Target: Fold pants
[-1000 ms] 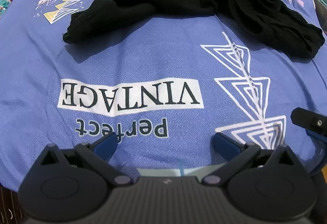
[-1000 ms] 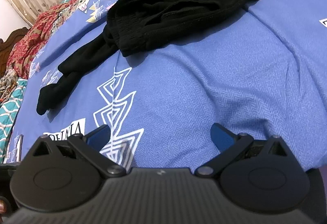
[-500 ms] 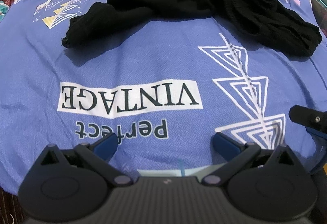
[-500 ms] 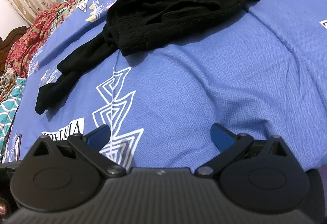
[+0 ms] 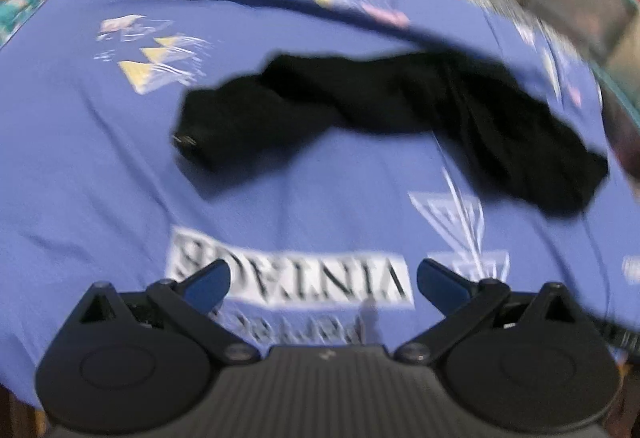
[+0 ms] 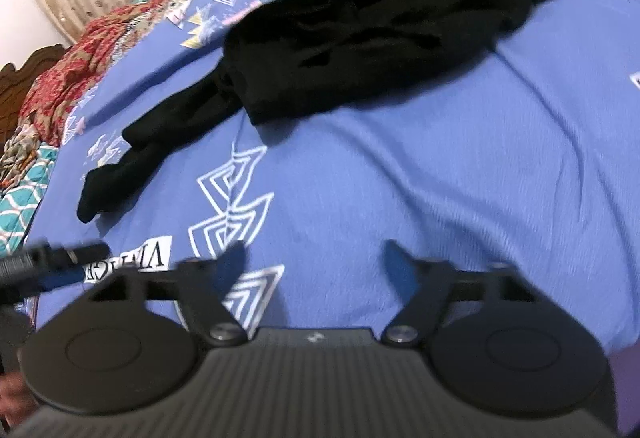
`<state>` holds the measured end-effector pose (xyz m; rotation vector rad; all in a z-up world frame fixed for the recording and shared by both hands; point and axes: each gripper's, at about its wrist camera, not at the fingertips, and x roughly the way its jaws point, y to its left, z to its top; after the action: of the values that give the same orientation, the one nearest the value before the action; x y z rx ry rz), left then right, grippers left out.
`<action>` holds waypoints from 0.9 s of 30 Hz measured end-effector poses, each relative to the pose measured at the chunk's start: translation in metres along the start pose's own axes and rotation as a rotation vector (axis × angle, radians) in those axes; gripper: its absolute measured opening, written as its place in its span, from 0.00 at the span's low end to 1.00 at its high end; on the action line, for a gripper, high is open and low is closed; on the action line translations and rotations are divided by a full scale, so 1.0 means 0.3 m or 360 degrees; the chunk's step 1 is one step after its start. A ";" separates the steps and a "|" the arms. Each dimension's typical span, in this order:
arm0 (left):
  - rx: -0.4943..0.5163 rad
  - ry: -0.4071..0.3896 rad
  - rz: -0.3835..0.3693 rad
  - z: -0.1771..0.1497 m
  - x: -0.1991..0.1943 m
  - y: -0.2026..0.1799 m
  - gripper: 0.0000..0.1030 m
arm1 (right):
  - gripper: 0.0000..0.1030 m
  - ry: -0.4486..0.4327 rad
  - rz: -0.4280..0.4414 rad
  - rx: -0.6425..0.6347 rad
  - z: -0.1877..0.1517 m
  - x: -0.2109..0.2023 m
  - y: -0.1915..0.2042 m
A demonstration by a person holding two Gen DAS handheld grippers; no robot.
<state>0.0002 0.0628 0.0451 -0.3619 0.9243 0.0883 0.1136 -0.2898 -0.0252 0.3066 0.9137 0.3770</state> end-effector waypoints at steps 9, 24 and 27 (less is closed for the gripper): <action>-0.0571 0.0095 -0.0128 0.182 0.159 0.243 0.67 | 0.59 -0.0131 0.0091 0.0195 0.122 -0.002 -0.110; -0.0676 0.0008 -0.0061 0.147 0.057 0.366 0.05 | 0.12 -0.0190 0.0163 0.0613 0.351 0.142 -0.171; -0.0700 0.0086 -0.0107 0.147 0.097 0.357 0.38 | 0.11 -0.0480 0.0120 0.0444 0.350 -0.061 -0.156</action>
<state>0.0269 0.1758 0.0175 -0.8055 0.9427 0.2227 0.1973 -0.3498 0.0288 0.6381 0.6581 0.2628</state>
